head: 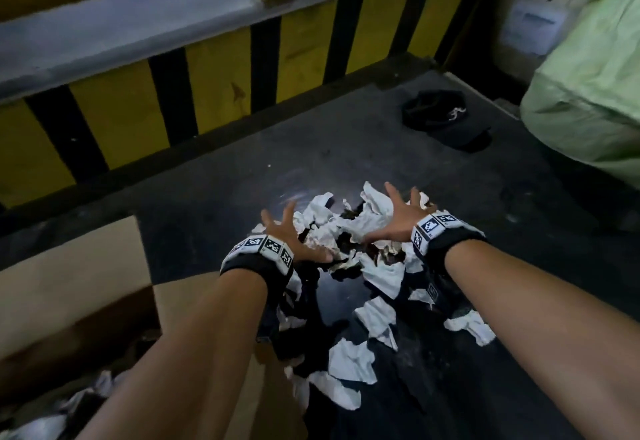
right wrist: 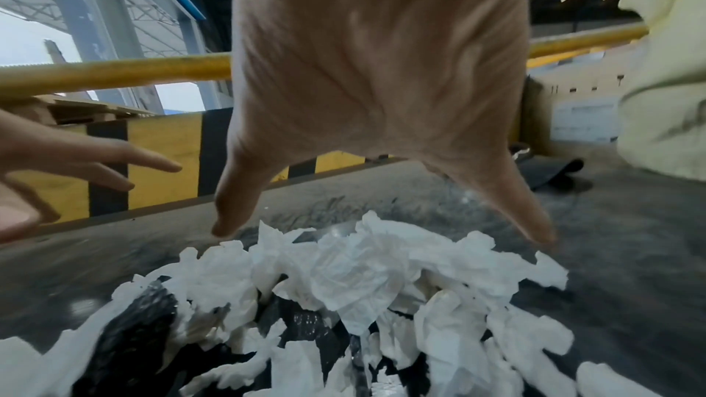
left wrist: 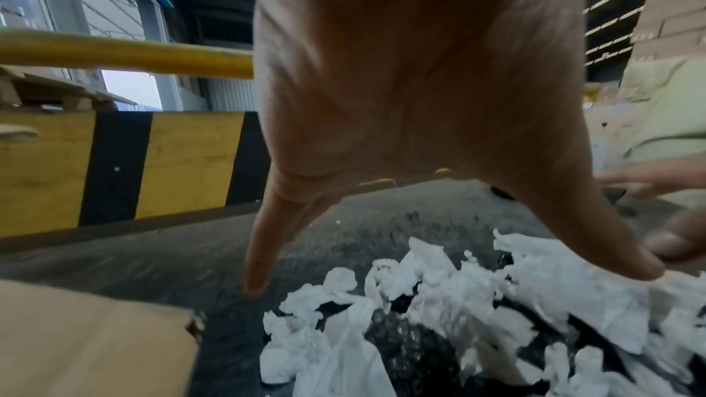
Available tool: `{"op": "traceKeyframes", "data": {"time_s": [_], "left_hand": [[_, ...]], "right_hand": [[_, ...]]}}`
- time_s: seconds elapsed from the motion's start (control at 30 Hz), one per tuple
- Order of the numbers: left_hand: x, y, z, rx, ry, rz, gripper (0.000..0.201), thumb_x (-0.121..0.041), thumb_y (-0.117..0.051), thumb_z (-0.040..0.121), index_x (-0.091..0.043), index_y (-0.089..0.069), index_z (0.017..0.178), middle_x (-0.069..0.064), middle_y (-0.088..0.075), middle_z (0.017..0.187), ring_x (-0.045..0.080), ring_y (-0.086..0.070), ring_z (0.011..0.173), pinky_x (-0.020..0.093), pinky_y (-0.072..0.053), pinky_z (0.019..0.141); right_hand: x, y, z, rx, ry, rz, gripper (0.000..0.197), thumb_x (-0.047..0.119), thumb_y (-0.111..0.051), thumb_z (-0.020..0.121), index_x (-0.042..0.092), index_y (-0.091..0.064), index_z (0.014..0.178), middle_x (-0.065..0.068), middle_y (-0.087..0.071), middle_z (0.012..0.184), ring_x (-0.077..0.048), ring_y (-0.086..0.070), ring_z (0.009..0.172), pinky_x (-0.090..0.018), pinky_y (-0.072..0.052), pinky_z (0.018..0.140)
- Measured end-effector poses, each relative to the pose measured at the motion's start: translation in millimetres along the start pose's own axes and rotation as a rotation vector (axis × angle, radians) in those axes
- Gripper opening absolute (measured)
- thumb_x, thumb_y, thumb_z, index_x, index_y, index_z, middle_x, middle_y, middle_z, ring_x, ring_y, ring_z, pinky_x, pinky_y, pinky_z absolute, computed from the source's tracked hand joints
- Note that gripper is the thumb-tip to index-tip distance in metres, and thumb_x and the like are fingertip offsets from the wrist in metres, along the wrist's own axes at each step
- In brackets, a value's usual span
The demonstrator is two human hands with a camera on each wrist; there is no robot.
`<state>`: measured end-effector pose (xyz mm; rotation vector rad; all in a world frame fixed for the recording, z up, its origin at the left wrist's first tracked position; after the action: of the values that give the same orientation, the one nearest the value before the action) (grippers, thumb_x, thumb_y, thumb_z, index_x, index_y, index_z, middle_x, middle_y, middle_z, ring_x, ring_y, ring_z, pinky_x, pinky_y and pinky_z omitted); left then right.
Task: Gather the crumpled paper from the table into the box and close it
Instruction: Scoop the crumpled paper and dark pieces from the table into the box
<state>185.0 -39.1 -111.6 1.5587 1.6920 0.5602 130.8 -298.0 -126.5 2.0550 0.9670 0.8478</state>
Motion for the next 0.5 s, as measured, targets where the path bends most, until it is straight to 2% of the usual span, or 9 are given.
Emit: {"op": "traceKeyframes", "data": {"time_s": [0.03,0.1,0.13,0.2,0.3,0.33,0.4,0.5], "left_hand": [[1.9,-5.3,12.9,0.017,0.027,0.016,0.149,-0.079,-0.080,0.042,-0.048,0.017,0.151,0.017,0.033,0.158,0.051,-0.016,0.147,0.061,-0.029,0.114],[3.8,-18.0,37.3,0.033,0.068,0.038,0.155,-0.087,-0.074,0.031,-0.051,0.020,0.148,0.017,0.036,0.157,0.053,-0.011,0.147,0.065,-0.025,0.114],[3.8,-25.7,48.1,0.039,0.082,0.038,0.153,-0.087,-0.074,0.033,-0.051,0.021,0.148,0.017,0.037,0.156,0.051,-0.008,0.148,0.065,-0.022,0.115],[2.3,-41.3,67.1,0.026,0.082,0.032,0.147,-0.085,-0.074,0.042,-0.052,0.021,0.148,0.016,0.036,0.157,0.048,-0.002,0.149,0.065,-0.020,0.116],[-4.9,-60.2,89.4,-0.040,0.033,-0.025,0.137,-0.080,-0.077,0.049,-0.054,0.012,0.150,0.016,0.029,0.160,0.052,-0.003,0.148,0.066,-0.020,0.116],[-8.2,-64.9,95.8,-0.065,0.013,-0.038,0.134,-0.077,-0.078,0.050,-0.054,0.008,0.150,0.016,0.026,0.161,0.053,-0.008,0.147,0.064,-0.023,0.115],[-16.9,-73.1,104.4,-0.112,-0.033,-0.042,0.127,-0.068,-0.083,0.057,-0.052,0.000,0.152,0.016,0.018,0.163,0.051,-0.016,0.146,0.060,-0.029,0.114],[-31.0,-84.1,109.8,-0.163,-0.114,-0.052,0.109,-0.044,-0.085,0.070,-0.047,-0.014,0.153,0.016,-0.001,0.162,0.047,-0.016,0.145,0.056,-0.028,0.115]], "right_hand": [[0.3,-6.3,16.3,0.014,-0.005,0.032,0.146,0.087,-0.072,0.040,0.051,0.018,0.149,-0.013,0.029,0.160,-0.054,0.002,0.146,-0.065,-0.009,0.116],[2.7,-20.0,47.0,0.034,-0.008,0.061,0.148,0.089,-0.070,0.033,0.056,0.020,0.145,-0.013,0.034,0.158,-0.056,0.008,0.145,-0.069,-0.008,0.115],[3.2,-27.6,61.2,0.046,-0.008,0.066,0.147,0.090,-0.069,0.032,0.058,0.021,0.144,-0.013,0.035,0.158,-0.057,0.011,0.144,-0.071,-0.007,0.114],[3.7,-41.7,82.7,0.087,-0.011,0.071,0.142,0.090,-0.069,0.039,0.057,0.020,0.145,-0.014,0.035,0.158,-0.056,0.013,0.144,-0.071,-0.004,0.115],[4.5,-56.1,99.1,0.102,0.011,0.045,0.131,0.089,-0.065,0.049,0.054,0.010,0.149,-0.014,0.022,0.162,-0.050,0.010,0.147,-0.066,-0.003,0.117],[4.6,-60.8,102.5,0.089,0.025,0.040,0.126,0.087,-0.066,0.052,0.053,0.004,0.151,-0.012,0.016,0.164,-0.049,0.009,0.148,-0.064,-0.006,0.118],[4.3,-69.3,103.1,0.049,0.048,0.028,0.117,0.083,-0.069,0.054,0.055,-0.007,0.149,-0.005,0.004,0.163,-0.048,0.001,0.146,-0.066,-0.020,0.113],[0.6,-75.4,98.8,-0.053,0.079,-0.044,0.100,0.080,-0.068,0.058,0.054,-0.024,0.144,-0.004,-0.012,0.155,-0.043,-0.018,0.137,-0.062,-0.038,0.102]]}}
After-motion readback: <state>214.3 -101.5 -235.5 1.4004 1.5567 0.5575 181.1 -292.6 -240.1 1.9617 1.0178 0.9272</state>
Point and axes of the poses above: each hand's wrist, its own z-axis towards the middle knuckle, its own y-axis out of the back of the hand, x = y × z, the point moved 4 cm from there along z, towards the middle knuckle
